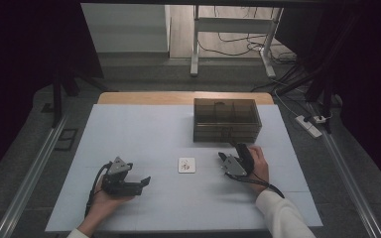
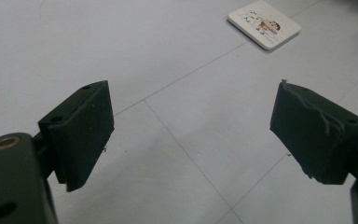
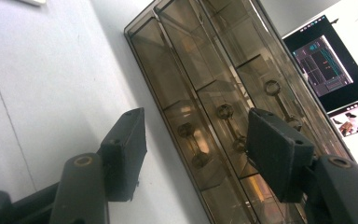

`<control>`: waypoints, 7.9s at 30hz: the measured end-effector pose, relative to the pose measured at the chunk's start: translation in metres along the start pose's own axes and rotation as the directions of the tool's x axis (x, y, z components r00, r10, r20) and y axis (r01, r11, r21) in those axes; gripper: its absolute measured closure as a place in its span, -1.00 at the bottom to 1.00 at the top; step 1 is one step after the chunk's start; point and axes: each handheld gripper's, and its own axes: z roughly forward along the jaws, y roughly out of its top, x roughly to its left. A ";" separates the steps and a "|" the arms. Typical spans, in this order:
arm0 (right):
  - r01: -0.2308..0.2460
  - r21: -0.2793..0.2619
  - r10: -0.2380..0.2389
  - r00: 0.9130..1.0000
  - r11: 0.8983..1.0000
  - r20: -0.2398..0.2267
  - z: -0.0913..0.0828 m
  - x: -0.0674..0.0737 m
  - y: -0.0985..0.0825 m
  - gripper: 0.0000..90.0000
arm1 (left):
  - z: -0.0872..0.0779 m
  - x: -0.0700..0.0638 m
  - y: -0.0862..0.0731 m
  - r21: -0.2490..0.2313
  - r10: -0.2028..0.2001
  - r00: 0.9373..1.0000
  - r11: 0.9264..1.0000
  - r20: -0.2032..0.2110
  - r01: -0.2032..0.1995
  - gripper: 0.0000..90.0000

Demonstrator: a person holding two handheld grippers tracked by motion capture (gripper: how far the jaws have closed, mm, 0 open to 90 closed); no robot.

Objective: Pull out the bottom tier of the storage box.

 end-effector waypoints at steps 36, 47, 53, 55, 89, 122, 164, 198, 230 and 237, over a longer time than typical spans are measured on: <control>0.065 0.007 -0.065 0.998 0.998 0.013 0.011 -0.003 -0.005 0.04 | 0.001 0.001 0.000 0.007 0.000 1.000 1.000 -0.010 0.000 -0.70; 0.093 0.023 -0.094 0.995 0.995 0.022 0.015 -0.003 -0.006 0.14 | 0.001 0.001 0.000 0.003 -0.003 1.000 1.000 -0.007 0.003 -0.70; 0.094 0.029 -0.095 0.995 0.995 0.024 0.017 -0.002 -0.010 0.20 | 0.003 0.000 0.002 0.000 -0.015 1.000 1.000 0.004 0.015 -0.70; 0.116 0.029 -0.117 0.993 0.993 0.024 0.018 -0.003 -0.011 0.22 | 0.005 0.000 0.002 0.004 -0.010 1.000 1.000 0.004 0.010 -0.70; 0.144 0.037 -0.144 0.989 0.989 0.014 0.027 -0.003 -0.017 0.39 | 0.006 0.000 0.002 0.009 -0.007 1.000 1.000 -0.002 0.007 -0.70; 0.163 0.028 -0.163 0.986 0.986 0.016 0.033 -0.001 -0.022 0.38 | 0.006 0.001 0.001 0.012 -0.006 1.000 1.000 -0.005 0.006 -0.70; 0.207 0.001 -0.207 0.978 0.978 -0.005 0.037 -0.001 -0.026 0.63 | 0.006 0.001 0.001 0.014 0.001 1.000 1.000 -0.016 -0.001 -0.70; 0.268 -0.012 -0.268 0.963 0.963 0.007 0.038 0.001 -0.030 0.71 | 0.005 0.002 0.000 0.013 0.001 1.000 1.000 -0.024 -0.001 -0.70; 0.289 -0.010 -0.288 0.957 0.957 0.037 0.036 0.001 -0.032 0.71 | 0.003 0.003 0.000 0.003 0.001 1.000 1.000 -0.031 -0.001 -0.70; 0.292 -0.008 -0.292 0.956 0.956 0.037 0.036 0.002 -0.032 0.69 | 0.004 0.002 0.000 0.006 0.003 1.000 1.000 -0.030 -0.003 -0.70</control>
